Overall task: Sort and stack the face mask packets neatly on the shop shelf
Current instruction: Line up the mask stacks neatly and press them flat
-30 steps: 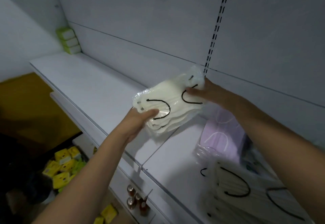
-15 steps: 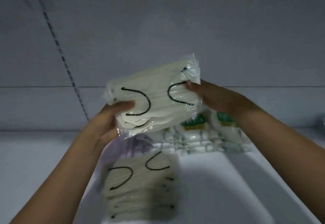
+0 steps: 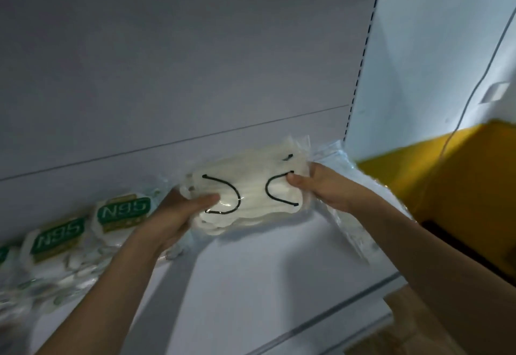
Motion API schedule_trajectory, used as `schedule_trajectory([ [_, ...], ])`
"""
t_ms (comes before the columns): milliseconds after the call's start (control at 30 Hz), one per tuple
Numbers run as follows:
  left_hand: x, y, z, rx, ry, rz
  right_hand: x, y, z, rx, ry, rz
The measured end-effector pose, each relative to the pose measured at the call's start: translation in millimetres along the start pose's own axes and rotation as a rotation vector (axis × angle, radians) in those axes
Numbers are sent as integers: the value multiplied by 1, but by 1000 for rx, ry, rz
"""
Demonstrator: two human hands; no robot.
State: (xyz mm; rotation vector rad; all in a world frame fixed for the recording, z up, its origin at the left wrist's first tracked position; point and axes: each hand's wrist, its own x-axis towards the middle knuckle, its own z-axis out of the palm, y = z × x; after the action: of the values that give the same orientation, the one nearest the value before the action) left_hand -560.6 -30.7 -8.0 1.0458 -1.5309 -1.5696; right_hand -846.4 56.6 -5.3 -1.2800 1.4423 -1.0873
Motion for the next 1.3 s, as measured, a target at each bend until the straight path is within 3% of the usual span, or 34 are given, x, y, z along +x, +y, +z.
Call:
schedule_trajectory([
  [100,17,-10,10,223,11,20,10,14,-29,-80,-34,-4],
  [267,28,-73,11,360,-105,-54,30,57,-26,-376,-199,113],
  [467,40,-91,20,433,152,27,56,62,-29,-485,-65,77],
  [533,43,-93,19,381,176,73,59,55,-33,-536,-40,66],
  [667,42,-112,22,341,67,72,61,51,-39,-682,-168,149],
  [833,62,-109,27,269,126,164,68,42,-38,-747,-10,98],
  [933,76,-100,23,271,96,124,72,31,-45,-743,-44,88],
  [1000,81,-102,22,286,28,60,76,23,-43,-757,26,27],
  [1100,84,-109,25,282,21,34,85,20,-14,-900,223,-231],
  [1233,84,-105,31,158,48,-27,104,44,31,-1155,50,-255],
  [1300,80,-101,36,56,17,-42,108,53,33,-1188,65,-263],
])
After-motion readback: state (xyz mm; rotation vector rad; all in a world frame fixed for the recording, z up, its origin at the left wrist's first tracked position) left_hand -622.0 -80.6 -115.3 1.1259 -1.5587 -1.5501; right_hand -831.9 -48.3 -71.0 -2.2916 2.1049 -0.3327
